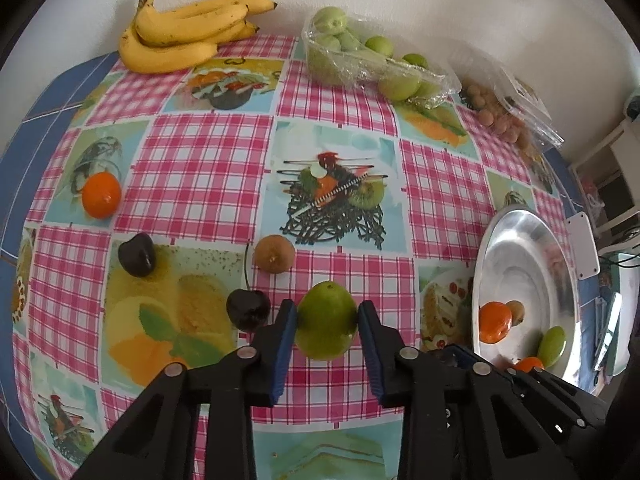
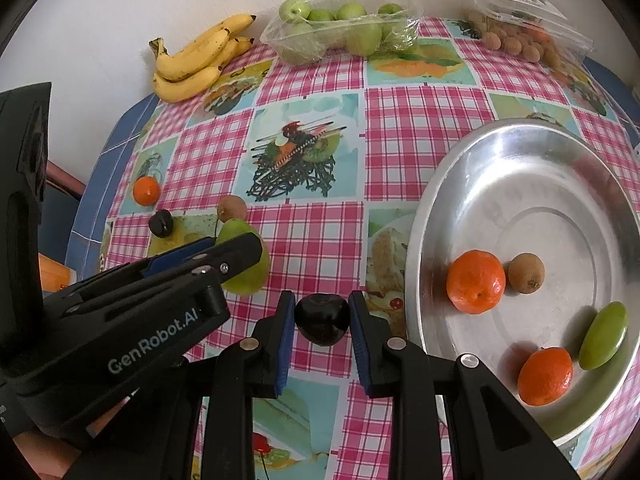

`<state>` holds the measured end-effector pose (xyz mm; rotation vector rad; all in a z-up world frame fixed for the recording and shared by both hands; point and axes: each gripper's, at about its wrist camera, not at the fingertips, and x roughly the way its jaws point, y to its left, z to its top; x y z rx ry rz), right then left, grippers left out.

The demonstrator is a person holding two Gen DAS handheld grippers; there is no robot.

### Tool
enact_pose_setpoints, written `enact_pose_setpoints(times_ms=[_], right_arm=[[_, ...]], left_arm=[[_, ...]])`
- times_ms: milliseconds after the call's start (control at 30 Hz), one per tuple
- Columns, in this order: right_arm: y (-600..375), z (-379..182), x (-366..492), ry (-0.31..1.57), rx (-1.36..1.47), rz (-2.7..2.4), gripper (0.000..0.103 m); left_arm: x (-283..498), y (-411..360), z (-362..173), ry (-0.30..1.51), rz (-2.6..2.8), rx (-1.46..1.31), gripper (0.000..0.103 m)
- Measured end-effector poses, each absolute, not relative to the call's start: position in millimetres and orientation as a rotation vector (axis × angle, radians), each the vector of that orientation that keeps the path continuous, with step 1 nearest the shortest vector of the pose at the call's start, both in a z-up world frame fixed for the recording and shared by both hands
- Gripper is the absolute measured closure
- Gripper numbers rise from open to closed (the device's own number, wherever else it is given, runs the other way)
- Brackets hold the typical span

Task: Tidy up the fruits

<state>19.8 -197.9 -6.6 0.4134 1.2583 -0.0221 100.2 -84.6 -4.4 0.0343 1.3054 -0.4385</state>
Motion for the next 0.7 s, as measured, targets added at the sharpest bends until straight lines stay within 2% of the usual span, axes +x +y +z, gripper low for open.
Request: enact_pose_setpoints(times_ms=[267,433,533,700], right_arm=[[-199.6,-4.6,19.1,1.253,0.419,-0.02,0.075],[-201.0,-5.9,19.2,1.255,0.423,-0.024,0.075],[-200.7,-6.5,19.1,1.258,0.424,-0.025,0.075],[-201.0,-6.8,19.3,1.257,0.427,-0.024,0.075]], left_arm=[[102.2,-84.6,-5.9,1.293,-0.429,0.02,0.072],[103.6,-88.1,-12.8,1.299,-0.44,0.015,0.067],[104.4,-89.1,-18.3,1.319,-0.452,-0.01,0.057],[104.8,-95.3,-20.8,1.305,-0.445,0.011,0.057]])
